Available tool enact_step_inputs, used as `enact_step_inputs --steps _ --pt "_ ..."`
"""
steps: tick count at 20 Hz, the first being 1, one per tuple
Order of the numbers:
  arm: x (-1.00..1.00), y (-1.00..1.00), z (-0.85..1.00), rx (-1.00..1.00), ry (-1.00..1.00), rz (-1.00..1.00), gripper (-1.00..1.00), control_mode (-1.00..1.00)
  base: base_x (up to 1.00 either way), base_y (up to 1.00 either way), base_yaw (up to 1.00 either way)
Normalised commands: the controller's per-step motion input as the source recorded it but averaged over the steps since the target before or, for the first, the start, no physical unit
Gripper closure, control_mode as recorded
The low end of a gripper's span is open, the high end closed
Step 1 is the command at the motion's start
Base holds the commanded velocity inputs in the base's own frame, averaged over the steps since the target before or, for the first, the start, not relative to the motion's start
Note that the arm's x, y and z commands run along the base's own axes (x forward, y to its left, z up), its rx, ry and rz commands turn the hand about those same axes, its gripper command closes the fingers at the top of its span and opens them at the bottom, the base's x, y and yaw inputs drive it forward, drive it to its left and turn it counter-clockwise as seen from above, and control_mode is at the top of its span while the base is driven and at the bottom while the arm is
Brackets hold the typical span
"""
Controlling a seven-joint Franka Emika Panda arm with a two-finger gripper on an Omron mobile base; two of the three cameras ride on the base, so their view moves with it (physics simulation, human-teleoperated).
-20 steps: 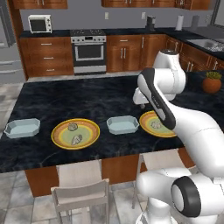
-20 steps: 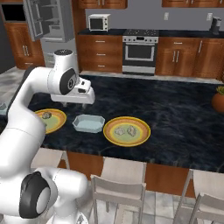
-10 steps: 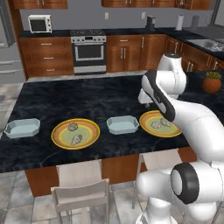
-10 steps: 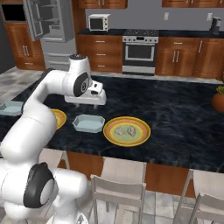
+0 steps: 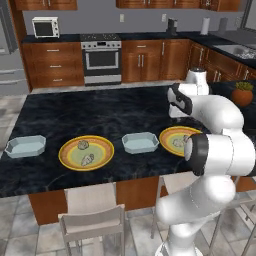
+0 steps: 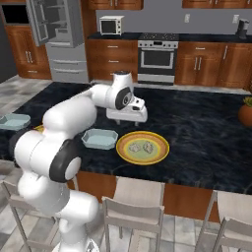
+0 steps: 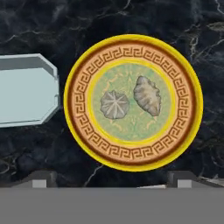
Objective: Place two dumplings into each of the tupperware containers and then place the containers in the fridge.
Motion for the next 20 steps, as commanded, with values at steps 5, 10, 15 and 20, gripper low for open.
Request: enact_step_inputs --steps 5,10,15,20 --pt "0.80 -0.52 -0.49 -0.02 0.21 -0.10 -1.00 -1.00 0.00 0.00 0.00" --pt "0.49 -0.41 -0.57 0.00 0.14 -0.02 -1.00 -1.00 0.00 0.00 0.00" --pt "0.29 -0.42 -0.57 0.09 0.02 0.01 -1.00 -1.00 0.00 0.00 0.00" --pt "0.27 -0.32 -0.64 0.13 0.07 0.08 -1.00 -1.00 0.00 0.00 0.00"
